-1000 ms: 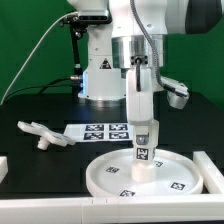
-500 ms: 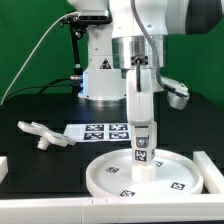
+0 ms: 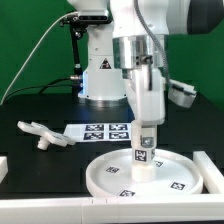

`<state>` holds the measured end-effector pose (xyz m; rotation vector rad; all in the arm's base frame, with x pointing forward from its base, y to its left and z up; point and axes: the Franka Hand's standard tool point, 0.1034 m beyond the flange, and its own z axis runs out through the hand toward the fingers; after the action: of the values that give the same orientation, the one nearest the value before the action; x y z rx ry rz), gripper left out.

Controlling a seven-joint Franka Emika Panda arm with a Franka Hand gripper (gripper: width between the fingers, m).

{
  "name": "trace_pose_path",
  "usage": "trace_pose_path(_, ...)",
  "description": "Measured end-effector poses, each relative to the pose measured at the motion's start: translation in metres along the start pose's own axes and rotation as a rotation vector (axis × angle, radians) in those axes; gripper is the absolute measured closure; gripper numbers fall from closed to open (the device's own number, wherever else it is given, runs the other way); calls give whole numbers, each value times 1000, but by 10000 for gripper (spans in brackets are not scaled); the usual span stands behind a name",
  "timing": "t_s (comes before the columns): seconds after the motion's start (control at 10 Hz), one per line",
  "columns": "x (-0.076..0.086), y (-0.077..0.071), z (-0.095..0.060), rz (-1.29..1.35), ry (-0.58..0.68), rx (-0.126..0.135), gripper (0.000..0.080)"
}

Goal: Assemble round table

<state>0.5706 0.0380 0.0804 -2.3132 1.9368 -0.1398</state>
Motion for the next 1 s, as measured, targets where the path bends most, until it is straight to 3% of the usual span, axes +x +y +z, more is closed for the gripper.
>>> trace_pose_path(0.2, 8, 1, -1, -339, -2, -2, 150)
trace_pose_path(0.5, 8, 1, 0, -486, 2, -2, 150)
trace_pose_path(0.6, 6, 1, 0, -601, 6, -7, 150)
trace_pose_path(0.7, -11, -3, -2, -873, 22, -30, 150)
trace_pose_path(0.8, -13, -4, -5, -1081, 19, -29, 150)
trace_pose_path(1.0, 0, -1, -7, -1282, 12, -31, 150)
